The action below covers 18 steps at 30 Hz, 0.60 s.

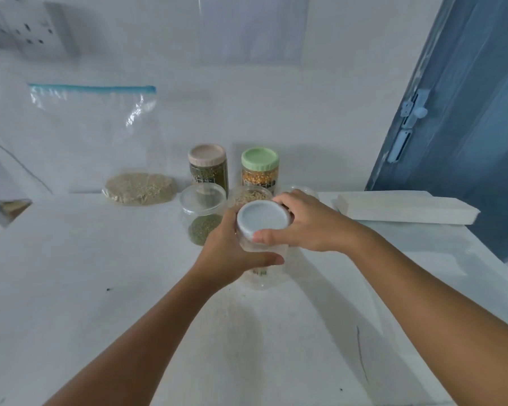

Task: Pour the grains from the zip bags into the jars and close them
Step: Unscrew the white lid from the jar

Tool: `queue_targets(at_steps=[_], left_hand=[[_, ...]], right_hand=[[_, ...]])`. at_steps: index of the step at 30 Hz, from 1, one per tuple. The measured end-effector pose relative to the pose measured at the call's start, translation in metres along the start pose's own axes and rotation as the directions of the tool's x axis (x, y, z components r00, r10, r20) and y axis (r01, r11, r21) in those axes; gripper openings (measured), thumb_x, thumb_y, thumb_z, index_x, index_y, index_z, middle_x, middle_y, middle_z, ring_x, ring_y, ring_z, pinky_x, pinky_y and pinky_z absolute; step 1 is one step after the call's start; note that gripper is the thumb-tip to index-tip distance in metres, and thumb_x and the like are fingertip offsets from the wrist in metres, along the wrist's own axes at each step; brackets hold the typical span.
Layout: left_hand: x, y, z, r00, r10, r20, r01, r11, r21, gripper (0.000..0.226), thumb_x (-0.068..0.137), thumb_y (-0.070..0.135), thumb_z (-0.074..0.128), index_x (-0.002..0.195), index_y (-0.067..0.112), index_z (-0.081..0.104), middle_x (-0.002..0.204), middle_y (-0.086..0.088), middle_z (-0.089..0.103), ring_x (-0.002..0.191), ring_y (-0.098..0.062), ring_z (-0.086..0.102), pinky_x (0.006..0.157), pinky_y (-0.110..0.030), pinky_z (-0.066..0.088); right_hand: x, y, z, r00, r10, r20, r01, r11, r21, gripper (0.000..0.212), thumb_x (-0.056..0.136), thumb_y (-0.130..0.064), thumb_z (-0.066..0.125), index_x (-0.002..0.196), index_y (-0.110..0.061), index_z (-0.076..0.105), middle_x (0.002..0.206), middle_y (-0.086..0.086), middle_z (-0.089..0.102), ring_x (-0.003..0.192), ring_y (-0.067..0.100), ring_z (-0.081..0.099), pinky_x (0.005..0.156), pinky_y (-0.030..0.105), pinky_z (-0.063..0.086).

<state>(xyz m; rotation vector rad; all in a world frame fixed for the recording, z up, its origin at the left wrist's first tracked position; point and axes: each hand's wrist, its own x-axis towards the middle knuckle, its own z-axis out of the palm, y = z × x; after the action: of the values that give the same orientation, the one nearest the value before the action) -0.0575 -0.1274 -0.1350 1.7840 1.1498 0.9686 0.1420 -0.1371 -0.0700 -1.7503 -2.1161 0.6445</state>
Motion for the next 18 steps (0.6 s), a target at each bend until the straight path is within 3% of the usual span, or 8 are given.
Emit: queue_targets(at_steps=[5,9,15,18], left_hand=[[0.001,0.001,0.0,0.999,-0.032,0.03,0.034,0.998,-0.053,0.101,0.05,0.036,0.106,0.135,0.04,0.053,0.123,0.019,0.068,0.113,0.0,0.065,0.093,-0.034,0.061],[0.006,-0.002,-0.005,0.997,-0.035,0.071,0.038,0.998,-0.045,0.103,0.048,0.04,0.106,0.136,0.039,0.054,0.125,0.016,0.068,0.116,-0.007,0.066,0.096,-0.039,0.06],[0.005,-0.005,-0.026,0.998,0.002,0.068,-0.004,0.999,0.04,0.099,0.046,0.046,0.105,0.133,0.036,0.058,0.119,0.018,0.071,0.11,-0.002,0.067,0.091,-0.031,0.061],[-0.001,-0.015,-0.056,0.999,-0.002,0.051,-0.002,0.997,0.078,0.095,0.047,0.042,0.105,0.129,0.037,0.058,0.112,0.021,0.071,0.103,0.002,0.067,0.084,-0.025,0.059]], right_hand=[[0.0,0.01,0.001,0.999,-0.033,-0.014,0.034,0.999,0.04,0.079,0.063,-0.088,0.073,0.123,-0.04,0.054,0.113,-0.02,0.051,0.107,0.005,0.051,0.085,0.034,0.05],[0.002,0.009,-0.003,0.998,-0.058,0.008,0.058,0.998,0.036,0.07,0.064,-0.084,0.076,0.116,-0.041,0.057,0.112,-0.017,0.054,0.107,0.006,0.052,0.089,0.039,0.053],[0.004,-0.014,0.001,0.999,-0.015,0.044,0.02,0.993,-0.114,0.078,0.069,-0.09,0.064,0.125,-0.037,0.053,0.118,-0.013,0.05,0.117,0.015,0.043,0.098,0.044,0.047],[0.009,-0.046,0.017,1.0,-0.021,-0.004,0.021,0.99,-0.143,0.086,0.067,-0.096,0.057,0.125,-0.033,0.058,0.116,-0.013,0.05,0.112,0.015,0.045,0.09,0.038,0.045]])
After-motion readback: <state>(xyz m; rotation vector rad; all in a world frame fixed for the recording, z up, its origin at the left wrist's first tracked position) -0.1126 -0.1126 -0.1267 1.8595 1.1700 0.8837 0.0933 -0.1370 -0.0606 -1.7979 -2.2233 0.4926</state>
